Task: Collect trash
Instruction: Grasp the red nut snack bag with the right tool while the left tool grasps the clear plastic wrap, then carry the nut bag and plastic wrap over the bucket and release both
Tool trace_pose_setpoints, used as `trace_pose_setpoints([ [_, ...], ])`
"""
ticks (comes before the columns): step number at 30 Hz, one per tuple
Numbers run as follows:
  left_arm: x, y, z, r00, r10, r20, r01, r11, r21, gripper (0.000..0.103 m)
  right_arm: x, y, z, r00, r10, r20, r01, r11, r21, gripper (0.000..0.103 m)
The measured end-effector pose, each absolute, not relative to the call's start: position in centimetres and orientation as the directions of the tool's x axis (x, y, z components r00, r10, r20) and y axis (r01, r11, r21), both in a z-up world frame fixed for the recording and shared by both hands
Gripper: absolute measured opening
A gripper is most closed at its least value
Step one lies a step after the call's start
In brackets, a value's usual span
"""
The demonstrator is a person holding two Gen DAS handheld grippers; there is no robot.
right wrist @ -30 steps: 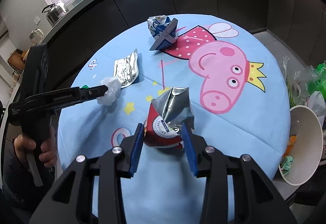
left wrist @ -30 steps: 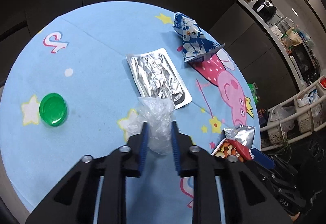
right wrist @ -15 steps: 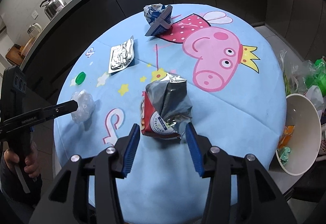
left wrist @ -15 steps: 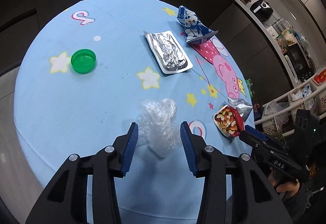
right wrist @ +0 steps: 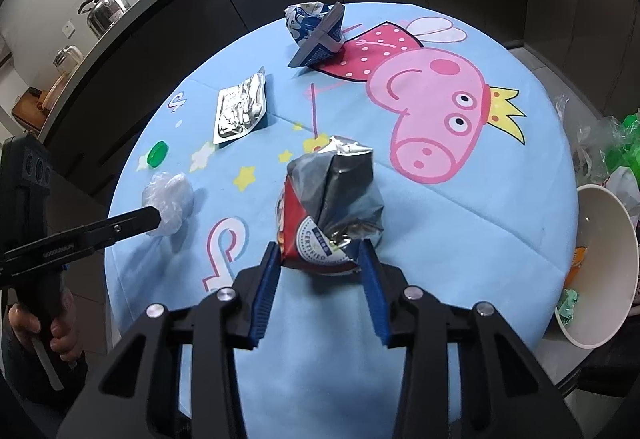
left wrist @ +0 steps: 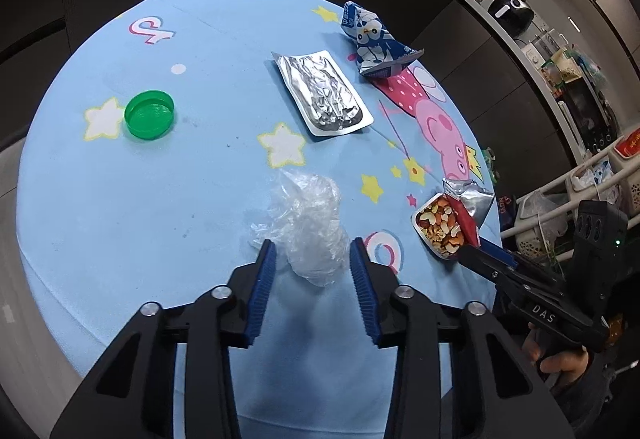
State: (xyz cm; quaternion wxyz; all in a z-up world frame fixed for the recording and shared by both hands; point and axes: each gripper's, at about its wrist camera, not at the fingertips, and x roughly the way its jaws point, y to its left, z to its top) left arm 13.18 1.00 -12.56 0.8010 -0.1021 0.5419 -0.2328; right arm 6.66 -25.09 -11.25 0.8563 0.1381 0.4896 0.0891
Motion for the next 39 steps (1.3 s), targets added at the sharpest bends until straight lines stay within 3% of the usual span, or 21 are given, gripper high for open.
trace_pose_setpoints([
  [2, 13.2, 0.6, -12.8, 0.290, -0.486, -0.825, 0.264, 0.869, -0.419, 0.011, 6.4, -25.0, -10.7, 0.518, 0.293, -0.803, -0.033, 0.946, 0.323, 0.040],
  [5, 13.1, 0.2, -12.5, 0.289, -0.491, -0.821, 0.274, 0.865, -0.421, 0.006, 6.1, -24.9, -9.6, 0.543, 0.301, -0.784, -0.056, 0.945, 0.324, 0.040],
  [25, 10.6, -8.4, -2.6, 0.343, -0.591, -0.730, 0.520, 0.766, -0.377, 0.005, 2.3, -29.8, -4.1, 0.698, 0.269, -0.664, -0.028, 0.936, 0.350, 0.040],
  [39, 9.3, -22.2, -4.0, 0.179, -0.628, -0.757, 0.663, 0.645, -0.379, 0.005, -4.2, -41.9, -5.8, 0.757, 0.097, -0.646, 0.232, 0.885, 0.404, 0.040],
])
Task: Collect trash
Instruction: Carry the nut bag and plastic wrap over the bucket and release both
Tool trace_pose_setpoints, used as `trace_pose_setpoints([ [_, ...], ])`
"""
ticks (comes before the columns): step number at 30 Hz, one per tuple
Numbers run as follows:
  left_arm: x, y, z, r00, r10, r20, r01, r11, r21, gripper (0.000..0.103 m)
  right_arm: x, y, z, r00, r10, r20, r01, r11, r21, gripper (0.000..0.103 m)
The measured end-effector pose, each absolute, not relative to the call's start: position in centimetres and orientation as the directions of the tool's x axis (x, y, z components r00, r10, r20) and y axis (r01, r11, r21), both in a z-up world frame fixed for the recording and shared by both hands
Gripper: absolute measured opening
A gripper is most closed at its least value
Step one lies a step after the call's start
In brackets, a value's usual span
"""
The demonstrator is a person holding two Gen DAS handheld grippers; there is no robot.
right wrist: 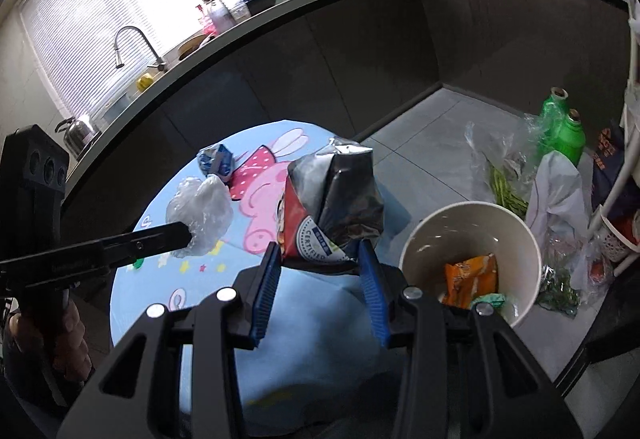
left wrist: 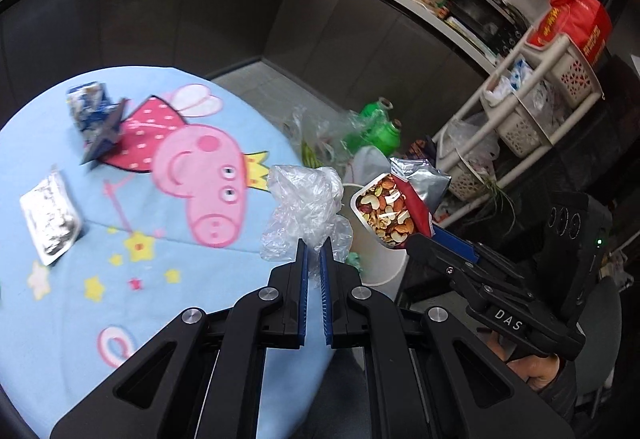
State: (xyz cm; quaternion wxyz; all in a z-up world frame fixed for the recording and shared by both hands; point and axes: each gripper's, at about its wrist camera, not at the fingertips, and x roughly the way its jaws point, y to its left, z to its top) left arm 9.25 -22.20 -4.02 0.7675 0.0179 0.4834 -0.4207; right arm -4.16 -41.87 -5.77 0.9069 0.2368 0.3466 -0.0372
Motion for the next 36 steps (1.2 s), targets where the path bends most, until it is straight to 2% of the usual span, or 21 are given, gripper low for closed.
trace_pose_setpoints([
  [8, 8.6, -30.0, -4.9, 0.097, -0.619, -0.780, 0.736, 0.572, -0.362, 0.005, -8.1, -48.4, -9.7, 0.722, 0.009, -0.691, 0.386, 0.824, 0.415, 0.040],
  [14, 8.1, -35.3, -6.5, 0.032, -0.594, -0.804, 0.770, 0.527, -0.359, 0.005, -10.1, -51.6, -13.2, 0.688, -0.001, -0.726, 0.455, 0.779, 0.430, 0.041],
  [32, 8.4, -42.9, -13.2, -0.029, -0.440, -0.898, 0.795, 0.534, -0.288, 0.006, -7.9, -54.3, -20.3, 0.650, 0.060, -0.758, 0.451, 0.772, 0.448, 0.041],
  [34, 8.5, -43.3, -13.5, -0.024, -0.431, -0.902, 0.797, 0.537, -0.277, 0.006, -7.5, -54.5, -20.7, 0.651, 0.060, -0.757, 0.442, 0.781, 0.442, 0.043],
  [36, 8.5, -43.7, -13.7, 0.005, -0.428, -0.904, 0.801, 0.542, -0.252, 0.013, -7.4, -54.5, -21.1, 0.657, 0.060, -0.752, 0.426, 0.793, 0.435, 0.064],
])
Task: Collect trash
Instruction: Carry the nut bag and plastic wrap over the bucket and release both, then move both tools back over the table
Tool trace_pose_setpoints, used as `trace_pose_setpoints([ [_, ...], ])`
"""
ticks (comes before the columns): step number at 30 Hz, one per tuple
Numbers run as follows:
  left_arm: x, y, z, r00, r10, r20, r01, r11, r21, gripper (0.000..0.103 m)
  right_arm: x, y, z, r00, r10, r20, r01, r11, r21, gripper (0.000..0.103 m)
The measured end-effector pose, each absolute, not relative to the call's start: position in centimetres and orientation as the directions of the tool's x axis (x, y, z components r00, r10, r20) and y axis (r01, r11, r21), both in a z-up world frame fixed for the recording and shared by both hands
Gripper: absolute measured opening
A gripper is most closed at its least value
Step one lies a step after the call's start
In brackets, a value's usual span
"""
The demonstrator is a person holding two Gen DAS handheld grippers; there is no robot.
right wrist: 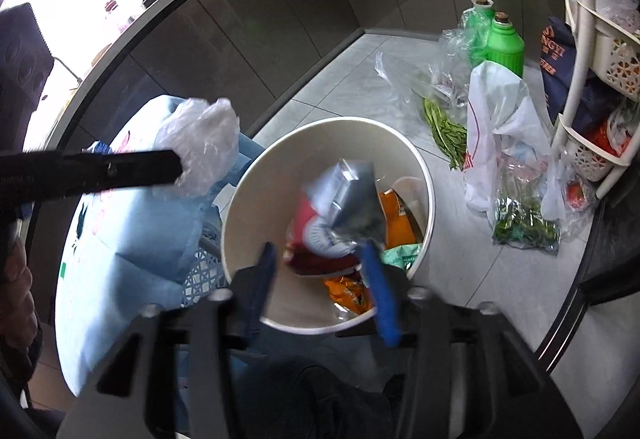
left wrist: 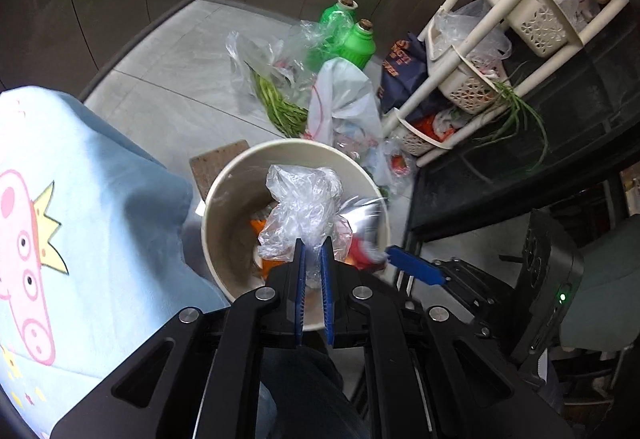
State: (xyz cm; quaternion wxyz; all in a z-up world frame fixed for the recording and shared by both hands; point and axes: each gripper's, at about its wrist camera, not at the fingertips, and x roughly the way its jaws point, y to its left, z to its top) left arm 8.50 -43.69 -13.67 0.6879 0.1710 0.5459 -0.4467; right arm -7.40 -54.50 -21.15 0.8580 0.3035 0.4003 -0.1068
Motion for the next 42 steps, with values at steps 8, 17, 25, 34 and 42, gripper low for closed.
trace_pose_setpoints([
  [8, 9.5, -43.0, -13.4, 0.104, -0.472, -0.875, 0.736, 0.629, -0.252, 0.094, -9.5, -56.1, -22.2, 0.711, 0.041, -0.702, 0.396, 0.802, 0.448, 0.099],
  [17, 9.1, -44.0, -13.2, 0.116, -0.455, -0.883, 0.739, 0.634, -0.229, 0.094, -10.3, -57.6, -23.0, 0.725, 0.069, -0.685, 0.412, 0.754, 0.512, 0.099],
  [25, 8.8, -41.9, -10.5, 0.145, -0.502, -0.852, 0.750, 0.618, -0.237, 0.094, -9.3, -55.9, -20.6, 0.737, 0.072, -0.672, 0.381, 0.777, 0.501, 0.099],
  [34, 10.3, -32.5, -5.1, 0.274, -0.555, -0.785, 0.653, 0.707, -0.272, 0.094, -7.3, -51.7, -15.0, 0.773, 0.079, -0.629, 0.292, 0.836, 0.464, 0.100],
  [42, 11.2, -21.2, -3.3, 0.375, -0.522, -0.766, 0.501, 0.810, -0.306, 0.094, -4.3, -45.7, -10.6, 0.778, 0.134, -0.614, 0.171, 0.895, 0.412, 0.100],
])
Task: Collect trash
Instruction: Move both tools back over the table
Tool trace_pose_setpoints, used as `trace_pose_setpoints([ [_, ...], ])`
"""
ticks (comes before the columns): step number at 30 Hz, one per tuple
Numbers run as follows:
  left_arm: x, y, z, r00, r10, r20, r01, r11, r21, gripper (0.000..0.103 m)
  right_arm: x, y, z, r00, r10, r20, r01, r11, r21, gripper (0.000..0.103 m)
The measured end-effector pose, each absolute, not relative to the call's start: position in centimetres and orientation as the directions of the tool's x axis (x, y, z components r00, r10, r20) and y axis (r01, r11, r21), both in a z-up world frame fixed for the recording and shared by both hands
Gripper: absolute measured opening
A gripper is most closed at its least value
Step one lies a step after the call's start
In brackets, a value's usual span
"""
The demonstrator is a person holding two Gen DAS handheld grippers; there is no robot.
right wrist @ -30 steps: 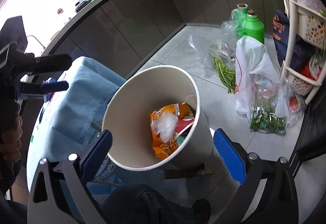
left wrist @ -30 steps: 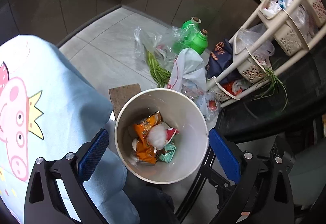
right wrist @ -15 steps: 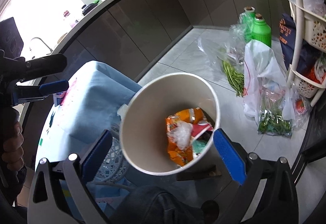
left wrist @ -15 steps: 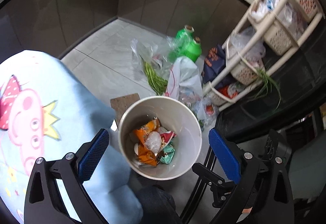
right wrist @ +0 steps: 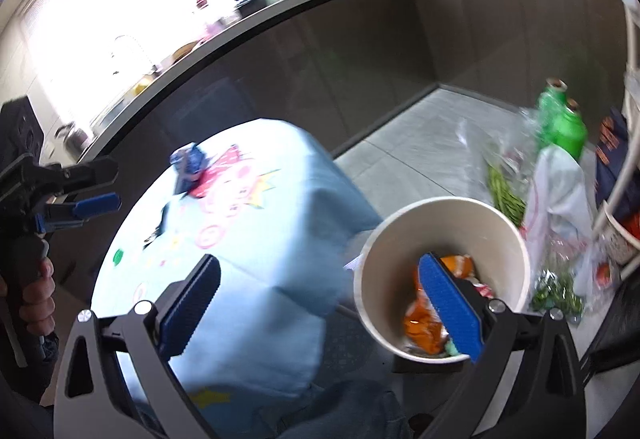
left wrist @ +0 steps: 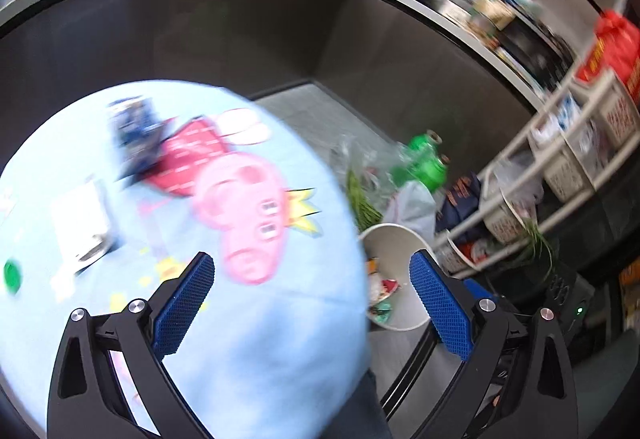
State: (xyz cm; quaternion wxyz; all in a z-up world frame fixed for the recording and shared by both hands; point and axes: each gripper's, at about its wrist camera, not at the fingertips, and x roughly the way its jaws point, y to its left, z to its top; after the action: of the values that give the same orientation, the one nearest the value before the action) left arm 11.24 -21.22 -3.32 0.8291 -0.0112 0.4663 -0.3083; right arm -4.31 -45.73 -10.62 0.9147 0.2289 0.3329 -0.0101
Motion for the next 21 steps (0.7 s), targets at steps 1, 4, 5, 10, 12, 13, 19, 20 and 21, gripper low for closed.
trace_pose_setpoints([
  [1, 11.3, -20.0, -3.3, 0.381, -0.520, -0.764, 0.484, 0.817, -0.314, 0.094, -4.0, -44.9, -10.3, 0.776, 0.140, -0.615, 0.158, 0.901, 0.405, 0.100],
  [4, 11.6, -15.4, -3.2, 0.417, -0.503, -0.757, 0.418, 0.846, -0.331, 0.094, -2.5, -42.3, -8.9, 0.772, 0.161, -0.615, 0.111, 0.918, 0.380, 0.100],
  [5, 11.7, -13.6, -3.1, 0.431, -0.497, -0.753, 0.393, 0.855, -0.340, 0.094, -2.2, -41.6, -8.6, 0.772, 0.167, -0.614, 0.099, 0.922, 0.375, 0.100],
  [10, 12.2, -6.5, -2.7, 0.499, -0.446, -0.743, 0.292, 0.894, -0.341, 0.094, 0.7, -36.8, -6.5, 0.759, 0.237, -0.606, 0.001, 0.931, 0.365, 0.100],
  [12, 12.3, -3.5, -2.7, 0.520, -0.431, -0.738, 0.254, 0.902, -0.348, 0.094, 2.4, -35.0, -5.8, 0.749, 0.274, -0.603, -0.039, 0.927, 0.373, 0.099],
  [13, 12.3, -2.3, -2.8, 0.526, -0.424, -0.737, 0.237, 0.905, -0.352, 0.094, 3.2, -34.2, -5.6, 0.743, 0.291, -0.603, -0.054, 0.924, 0.379, 0.099],
  [19, 13.3, 3.7, -4.3, 0.536, -0.398, -0.744, 0.156, 0.913, -0.376, 0.094, 11.6, -29.6, -5.1, 0.678, 0.346, -0.649, -0.106, 0.919, 0.380, 0.099],
  [20, 13.6, 4.6, -4.7, 0.536, -0.401, -0.743, 0.144, 0.911, -0.387, 0.094, 12.8, -29.1, -5.2, 0.669, 0.344, -0.659, -0.108, 0.922, 0.371, 0.099],
  [21, 13.7, 5.1, -4.9, 0.537, -0.401, -0.742, 0.137, 0.909, -0.393, 0.094, 14.6, -28.6, -5.4, 0.656, 0.337, -0.676, -0.108, 0.928, 0.357, 0.098],
])
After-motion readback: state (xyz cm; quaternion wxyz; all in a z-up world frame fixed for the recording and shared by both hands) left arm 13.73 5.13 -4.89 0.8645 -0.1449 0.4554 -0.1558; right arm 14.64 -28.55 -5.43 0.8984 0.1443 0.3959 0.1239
